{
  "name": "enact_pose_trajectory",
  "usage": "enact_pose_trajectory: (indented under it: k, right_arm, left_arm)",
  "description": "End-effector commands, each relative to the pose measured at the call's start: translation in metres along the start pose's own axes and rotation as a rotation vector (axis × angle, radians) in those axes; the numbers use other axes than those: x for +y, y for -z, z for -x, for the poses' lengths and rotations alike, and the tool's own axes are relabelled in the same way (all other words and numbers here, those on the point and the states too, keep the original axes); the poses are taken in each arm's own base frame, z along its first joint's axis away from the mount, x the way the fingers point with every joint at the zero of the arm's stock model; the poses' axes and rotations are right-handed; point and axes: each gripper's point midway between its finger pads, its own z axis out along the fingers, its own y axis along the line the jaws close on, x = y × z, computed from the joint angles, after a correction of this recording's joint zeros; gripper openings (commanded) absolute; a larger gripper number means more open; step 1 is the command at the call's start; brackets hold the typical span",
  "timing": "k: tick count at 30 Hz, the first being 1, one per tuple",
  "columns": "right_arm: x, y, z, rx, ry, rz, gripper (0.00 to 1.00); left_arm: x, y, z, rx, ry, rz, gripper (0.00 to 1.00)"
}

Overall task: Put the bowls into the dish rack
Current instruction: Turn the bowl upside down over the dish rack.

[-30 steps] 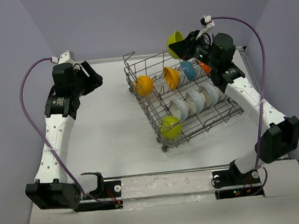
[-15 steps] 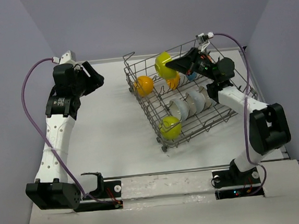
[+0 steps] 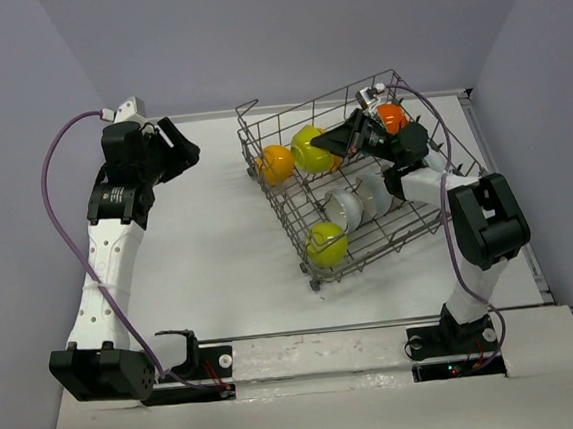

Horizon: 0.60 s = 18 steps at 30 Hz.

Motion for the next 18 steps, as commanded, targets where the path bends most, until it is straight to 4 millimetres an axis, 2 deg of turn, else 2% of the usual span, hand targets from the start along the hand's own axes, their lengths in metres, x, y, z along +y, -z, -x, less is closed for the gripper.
enact_pose_trajectory:
  k: [1, 4, 18]
  right_arm:
    - [0.012, -0.005, -0.001, 0.023, 0.066, 0.048, 0.01]
    - [-0.011, -0.012, -0.01, 0.061, 0.06, -0.039, 0.01]
    - [-0.048, -0.023, -0.033, 0.122, -0.067, -0.079, 0.01]
  left_arm:
    - [-0.007, 0.006, 0.008, -0.039, -0.005, -0.038, 0.73]
    - [-0.007, 0.005, 0.007, -0.036, -0.004, -0.042, 0.72]
    - [-0.008, 0.007, 0.005, -0.036, -0.006, -0.051, 0.72]
